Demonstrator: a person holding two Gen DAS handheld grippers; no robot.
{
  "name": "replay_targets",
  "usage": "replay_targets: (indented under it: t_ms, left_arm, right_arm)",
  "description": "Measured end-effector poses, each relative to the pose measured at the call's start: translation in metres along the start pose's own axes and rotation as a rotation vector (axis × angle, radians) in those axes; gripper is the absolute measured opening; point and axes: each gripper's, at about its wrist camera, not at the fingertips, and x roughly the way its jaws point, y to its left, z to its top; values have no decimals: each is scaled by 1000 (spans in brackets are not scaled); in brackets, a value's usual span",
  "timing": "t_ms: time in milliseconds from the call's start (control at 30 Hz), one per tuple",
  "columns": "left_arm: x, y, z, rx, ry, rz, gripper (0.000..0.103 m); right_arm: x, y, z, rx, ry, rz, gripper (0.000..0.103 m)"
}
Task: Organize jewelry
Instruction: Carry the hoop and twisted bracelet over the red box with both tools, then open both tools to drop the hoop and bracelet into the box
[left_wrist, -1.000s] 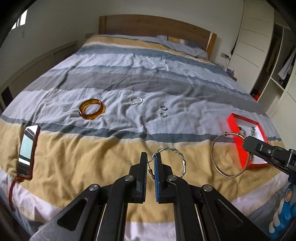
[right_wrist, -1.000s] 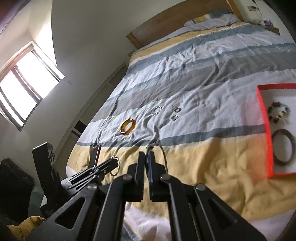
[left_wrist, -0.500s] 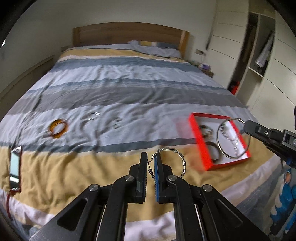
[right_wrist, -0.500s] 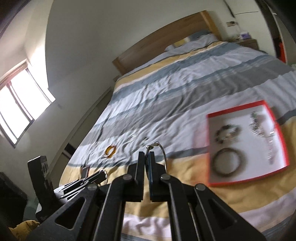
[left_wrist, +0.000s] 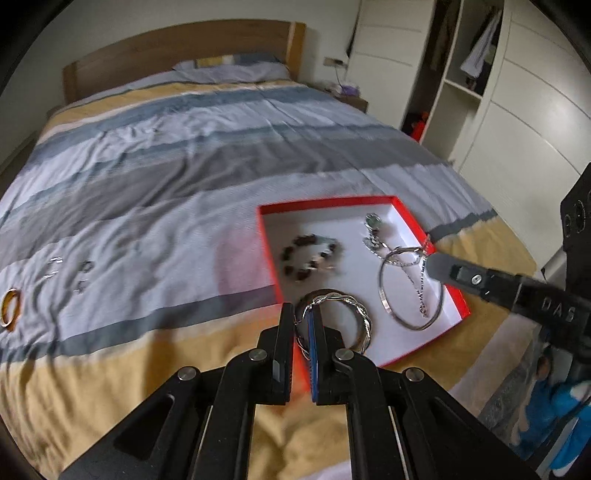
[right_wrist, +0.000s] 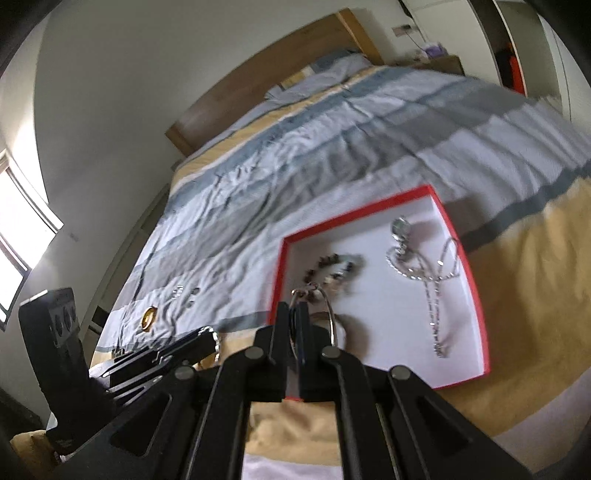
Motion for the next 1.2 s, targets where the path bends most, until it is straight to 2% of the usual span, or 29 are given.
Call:
replay_targets:
  t_ms: [300, 533, 933, 1033, 1100, 1200]
  left_arm:
    - [58, -23, -3, 14, 85, -8, 7]
    - [88, -22, -6, -4, 138, 64, 7]
    - [92, -21, -7, -10, 140, 78, 8]
    - [89, -21, -7, -16, 138, 72, 11]
    - [85, -21, -7, -21, 131, 58, 21]
    - [77, -24, -7, -15, 122, 50, 27]
  right_arm:
    - [19, -48, 1, 44, 38, -46, 3]
    - [16, -63, 6, 44, 37, -63, 3]
    - [17, -82, 6, 68, 50, -130, 7]
    - [15, -83, 5, 58, 55, -147, 7]
    - [12, -83, 4, 54, 52, -154, 7]
    - [5, -81, 4, 56, 40, -159, 7]
